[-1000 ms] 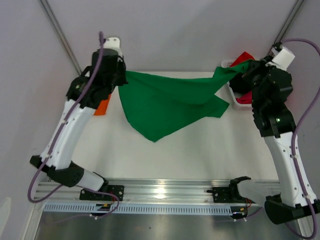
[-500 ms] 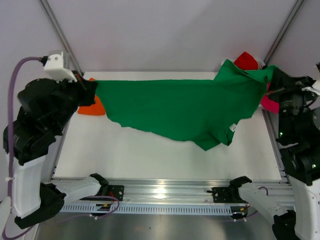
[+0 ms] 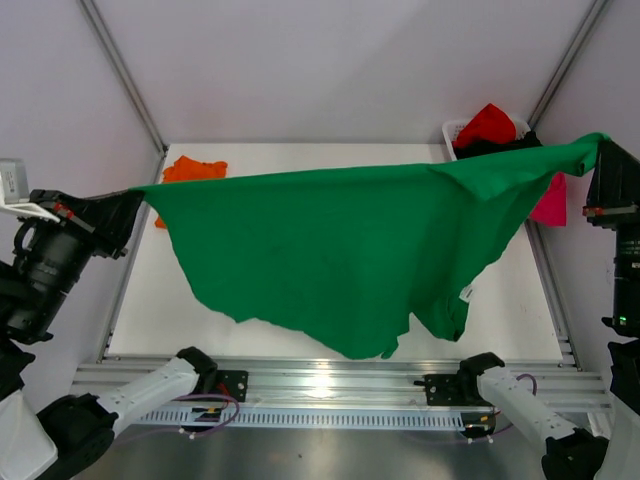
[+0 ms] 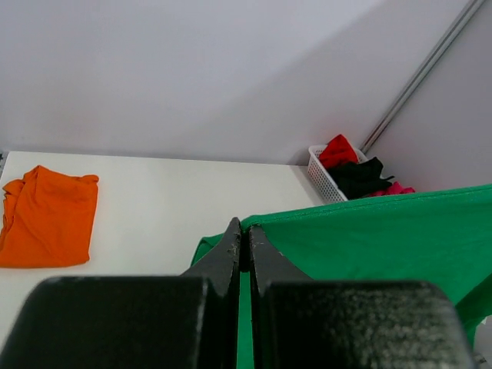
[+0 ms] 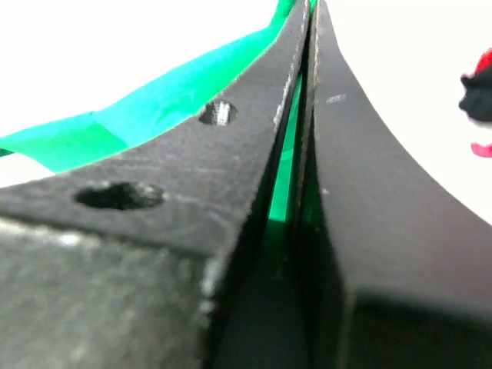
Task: Fold and stack the t-shirts
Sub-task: Flatten the tshirt out
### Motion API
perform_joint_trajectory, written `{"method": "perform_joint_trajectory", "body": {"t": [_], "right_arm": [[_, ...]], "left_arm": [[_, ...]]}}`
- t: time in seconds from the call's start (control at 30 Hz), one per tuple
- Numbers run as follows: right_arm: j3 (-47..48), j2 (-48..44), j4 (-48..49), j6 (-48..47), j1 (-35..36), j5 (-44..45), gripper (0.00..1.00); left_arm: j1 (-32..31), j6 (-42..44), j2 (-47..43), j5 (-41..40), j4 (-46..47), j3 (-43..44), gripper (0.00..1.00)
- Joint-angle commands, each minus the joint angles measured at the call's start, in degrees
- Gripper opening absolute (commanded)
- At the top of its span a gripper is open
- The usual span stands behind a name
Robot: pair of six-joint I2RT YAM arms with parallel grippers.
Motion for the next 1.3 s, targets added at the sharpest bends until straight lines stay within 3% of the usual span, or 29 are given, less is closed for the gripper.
{"method": "perform_joint_trajectory", "body": {"t": [0.0,0.17,0.3,0.53,0.77,1.03,1.27], "right_arm": [[3.5,-0.1,0.4,1.2,-1.7,-0.1,0.0],[2.8,2.0,0.2,0.4,-2.1,2.3,0.0],[-1.5,4.6,1.4,0.2,-2.0,3.8,0.0],[-6.0,11.1,3.9,-3.3,-2.0,8.5,0.0],[-11.1,14.9,8.0,-4.9,-3.3,8.8,0.0],[-12.9,15.5,8.9,-2.5,-5.2,5.2,0.0],[-10.7,9.3,4.6,1.6,-5.2,0.9,0.0]], "left_arm": [[0.1,0.2,0.3,-3.2,-0.5,2.2,0.01],[0.1,1.6,3.7,-7.9,0.0,1.1,0.01],[1.7,2.3,12.4,-13.3,-0.6,-1.7,0.02],[11.8,-2.1,27.7,-10.9,2.3,-10.2,0.01],[14.5,-6.1,38.8,-12.9,3.6,-11.2,0.01],[14.5,-4.9,34.7,-11.1,1.9,-8.2,0.01],[13.4,-1.3,18.8,3.3,2.0,-7.6,0.01]]}}
